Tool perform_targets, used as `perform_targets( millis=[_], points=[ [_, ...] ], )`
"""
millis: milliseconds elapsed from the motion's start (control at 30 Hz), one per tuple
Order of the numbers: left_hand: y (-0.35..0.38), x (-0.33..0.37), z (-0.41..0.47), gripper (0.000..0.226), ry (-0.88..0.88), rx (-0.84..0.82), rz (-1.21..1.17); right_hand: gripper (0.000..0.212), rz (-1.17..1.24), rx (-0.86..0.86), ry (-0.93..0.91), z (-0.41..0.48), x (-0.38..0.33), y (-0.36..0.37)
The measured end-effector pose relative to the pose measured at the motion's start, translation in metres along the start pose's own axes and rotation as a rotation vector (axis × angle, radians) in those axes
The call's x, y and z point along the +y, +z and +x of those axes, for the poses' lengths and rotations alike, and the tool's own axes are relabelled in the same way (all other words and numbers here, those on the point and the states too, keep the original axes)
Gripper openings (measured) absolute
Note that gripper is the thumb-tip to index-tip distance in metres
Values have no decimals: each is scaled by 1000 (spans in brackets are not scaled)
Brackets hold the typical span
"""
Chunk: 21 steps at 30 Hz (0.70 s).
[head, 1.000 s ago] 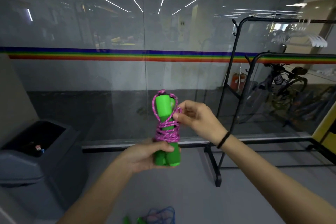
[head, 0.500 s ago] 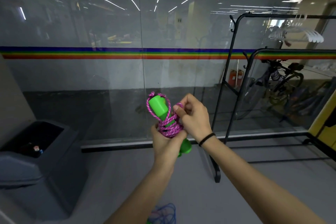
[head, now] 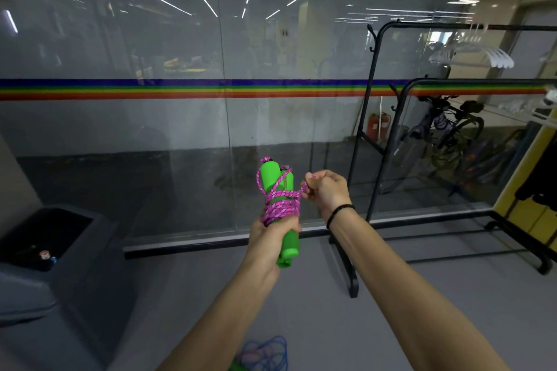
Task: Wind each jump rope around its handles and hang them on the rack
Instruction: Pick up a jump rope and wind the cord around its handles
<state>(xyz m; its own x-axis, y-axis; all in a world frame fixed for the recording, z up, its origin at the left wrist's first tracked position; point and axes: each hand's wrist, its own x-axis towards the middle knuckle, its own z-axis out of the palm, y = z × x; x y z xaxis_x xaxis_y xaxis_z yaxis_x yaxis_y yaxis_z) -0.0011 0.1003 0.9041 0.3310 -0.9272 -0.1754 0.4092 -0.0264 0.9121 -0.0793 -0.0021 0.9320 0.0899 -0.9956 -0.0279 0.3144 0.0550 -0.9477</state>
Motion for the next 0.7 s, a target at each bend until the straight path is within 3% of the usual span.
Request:
perform_targets(
  millis=[100, 233, 333, 467, 600, 700],
  points=[
    [-17, -6, 4, 48, -5, -29, -39, 27, -26, -55, -57, -2, 4, -3],
    [-37, -1, 11, 21, -66, -183, -33, 14, -154, -299, -176, -8, -4, -8],
    [-46, 1, 20, 45, -58, -210, 108, 9, -243, -371, -230, -10, -9, -10],
    [-34, 3, 44, 41, 193, -135, 288, 13, -448, -350, -263, -3, 4, -12],
    [-18, -1, 78, 28, 562, -131, 624, 14, -450, -248, -299, 17, 6, -22],
    [1, -4, 108, 24, 714, -97, 788, 18, -499, -187, -318, 39, 1, -35]
  ],
)
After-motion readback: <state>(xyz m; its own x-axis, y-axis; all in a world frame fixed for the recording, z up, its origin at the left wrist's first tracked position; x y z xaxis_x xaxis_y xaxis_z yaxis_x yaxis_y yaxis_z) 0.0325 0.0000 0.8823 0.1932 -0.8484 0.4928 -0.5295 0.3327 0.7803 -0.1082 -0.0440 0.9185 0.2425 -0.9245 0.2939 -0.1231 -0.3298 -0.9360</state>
